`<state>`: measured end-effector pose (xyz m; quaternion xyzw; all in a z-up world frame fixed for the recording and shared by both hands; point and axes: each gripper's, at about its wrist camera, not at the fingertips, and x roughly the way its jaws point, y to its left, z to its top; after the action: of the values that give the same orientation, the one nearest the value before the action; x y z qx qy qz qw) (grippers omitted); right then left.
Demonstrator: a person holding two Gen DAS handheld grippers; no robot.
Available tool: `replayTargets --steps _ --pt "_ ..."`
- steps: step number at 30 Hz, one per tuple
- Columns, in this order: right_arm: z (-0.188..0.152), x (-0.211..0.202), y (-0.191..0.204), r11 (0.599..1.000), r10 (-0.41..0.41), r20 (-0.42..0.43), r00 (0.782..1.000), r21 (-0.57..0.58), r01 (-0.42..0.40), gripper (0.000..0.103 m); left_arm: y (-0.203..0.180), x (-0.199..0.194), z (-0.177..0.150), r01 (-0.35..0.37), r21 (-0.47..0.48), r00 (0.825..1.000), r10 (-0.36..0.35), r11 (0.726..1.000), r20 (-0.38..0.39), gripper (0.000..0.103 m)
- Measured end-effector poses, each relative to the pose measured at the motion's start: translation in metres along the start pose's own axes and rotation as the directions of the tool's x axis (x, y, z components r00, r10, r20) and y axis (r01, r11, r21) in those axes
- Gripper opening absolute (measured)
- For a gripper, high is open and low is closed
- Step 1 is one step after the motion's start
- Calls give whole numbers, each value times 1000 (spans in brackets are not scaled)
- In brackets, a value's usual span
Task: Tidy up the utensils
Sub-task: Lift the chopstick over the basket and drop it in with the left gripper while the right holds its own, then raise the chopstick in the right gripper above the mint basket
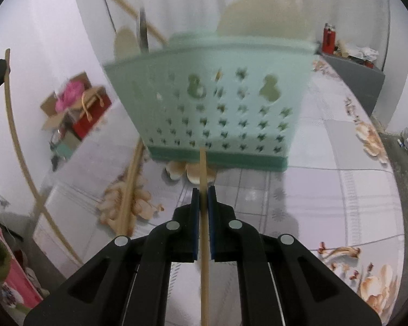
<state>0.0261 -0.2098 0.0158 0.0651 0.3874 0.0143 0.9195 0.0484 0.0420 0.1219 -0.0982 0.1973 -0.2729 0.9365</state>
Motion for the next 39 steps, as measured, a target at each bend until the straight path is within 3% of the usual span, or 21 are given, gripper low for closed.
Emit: replayTargets --steps 5,10,16,21,24,28,31,33,36,39 --pt "4 -30 -10 999 6 70 998 42 -9 6 -17 -8 35 81 17 994 -82 997 77 4" --pt "7 -43 -15 998 12 100 995 62 -19 6 -34 -9 81 190 10 967 -189 982 168 4" --pt "8 -52 -16 997 32 127 991 70 -41 6 -66 8 130 198 63 928 -207 978 311 4" --pt "8 -58 -22 995 36 145 989 84 -49 6 -91 39 137 113 124 912 -153 986 380 4" --pt "9 -58 -27 994 36 147 989 94 -51 6 -100 67 129 44 147 917 -98 988 385 4" --pt "8 -56 -31 993 43 144 989 105 -59 6 -99 104 111 6 143 939 -55 990 340 5" --pt "7 -54 -33 992 46 141 989 109 -62 6 -92 133 92 -11 119 970 -18 993 242 5" --pt "6 -53 -34 992 47 138 989 112 -63 6 -84 140 85 4 83 980 -20 997 196 5" --pt "5 -52 -36 991 47 135 990 118 -63 6 -74 137 76 11 43 986 -18 999 168 20" --pt "5 -51 -36 990 49 132 990 123 -66 6 -67 127 73 21 27 987 -25 999 157 25"
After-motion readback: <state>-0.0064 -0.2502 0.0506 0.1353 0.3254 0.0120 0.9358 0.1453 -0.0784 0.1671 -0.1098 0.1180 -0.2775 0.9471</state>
